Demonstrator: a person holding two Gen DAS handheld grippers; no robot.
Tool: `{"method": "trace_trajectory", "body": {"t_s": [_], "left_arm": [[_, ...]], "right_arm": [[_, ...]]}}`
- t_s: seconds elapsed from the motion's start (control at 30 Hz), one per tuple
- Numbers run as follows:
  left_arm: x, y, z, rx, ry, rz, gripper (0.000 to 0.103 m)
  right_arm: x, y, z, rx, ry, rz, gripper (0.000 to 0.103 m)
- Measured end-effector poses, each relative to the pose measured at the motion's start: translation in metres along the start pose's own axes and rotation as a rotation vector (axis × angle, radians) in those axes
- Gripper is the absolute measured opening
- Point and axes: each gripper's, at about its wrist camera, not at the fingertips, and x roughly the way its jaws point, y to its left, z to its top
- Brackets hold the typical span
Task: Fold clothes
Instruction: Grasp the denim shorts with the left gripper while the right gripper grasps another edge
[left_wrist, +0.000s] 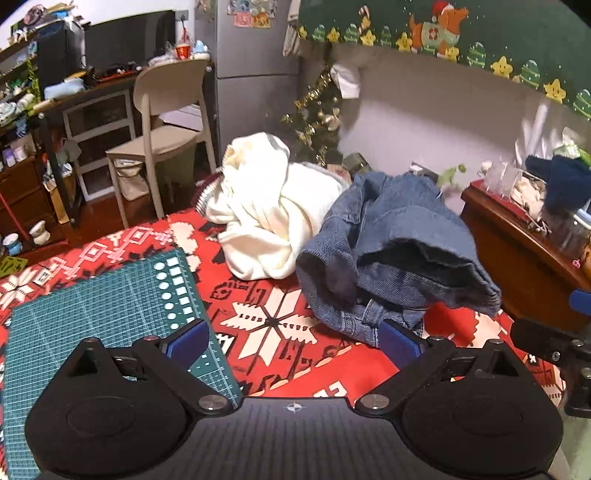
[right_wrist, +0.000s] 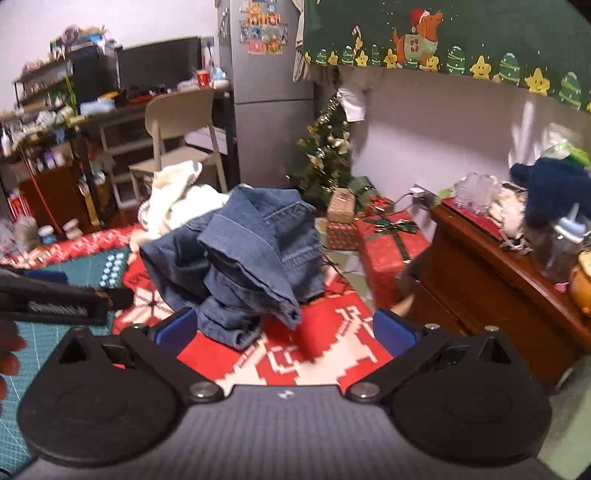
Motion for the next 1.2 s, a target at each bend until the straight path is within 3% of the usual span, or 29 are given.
{"method": "trace_trajectory", "body": {"t_s": [0.07,0.13,0.2,0.27,0.53,0.6,0.63,0.7,0.73,0.77,0.8,1.0,1.2], "left_arm": [[0.006,0.005,-0.001,-0.045,-0.006,-0.056,0.086],[0.012,0.009,0.0,-0.063,0.0,-0.088,0.086],[0.02,0.01,0.002,-0.064,0.0,-0.099,0.082],[0.026,0.009,0.004,-0.061,-0.004,-0.115,0.075],[0.063,0.009,0.02,-0.094,0.005,-0.128,0.07],[0.073,0.009,0.023,-0.112,0.015,-0.144,0.063],[0.077,0.008,0.024,-0.122,0.022,-0.157,0.056],[0.082,0.006,0.026,-0.127,0.022,-0.175,0.039],[0.084,0.004,0.026,-0.127,0.02,-0.181,0.026],[0.085,0.003,0.027,-0.127,0.018,-0.186,0.015],[0.082,0.005,0.026,-0.143,0.018,-0.186,0.014],[0.056,0.027,0.023,-0.276,0.012,-0.211,0.012],[-0.017,0.042,0.018,-0.264,-0.102,-0.186,0.011]], "right_arm": [[0.009,-0.001,-0.001,0.015,0.005,0.021,0.102],[0.019,-0.001,-0.002,0.02,0.01,0.031,0.1],[0.03,0.001,-0.001,0.004,0.017,0.027,0.088],[0.041,0.002,0.001,-0.008,0.027,0.025,0.085],[0.083,0.002,0.016,-0.025,0.037,0.019,0.077],[0.092,-0.001,0.019,-0.005,0.051,0.036,0.063],[0.096,-0.001,0.019,0.004,0.06,0.043,0.058],[0.104,-0.002,0.019,0.018,0.08,0.054,0.031],[0.107,-0.002,0.019,0.026,0.086,0.053,0.027],[0.108,-0.001,0.019,0.033,0.088,0.044,0.013],[0.11,-0.001,0.018,0.043,0.088,0.033,0.009],[0.089,0.002,0.017,0.064,0.052,-0.014,0.007],[0.037,-0.001,0.019,0.098,-0.016,-0.036,0.007]]}}
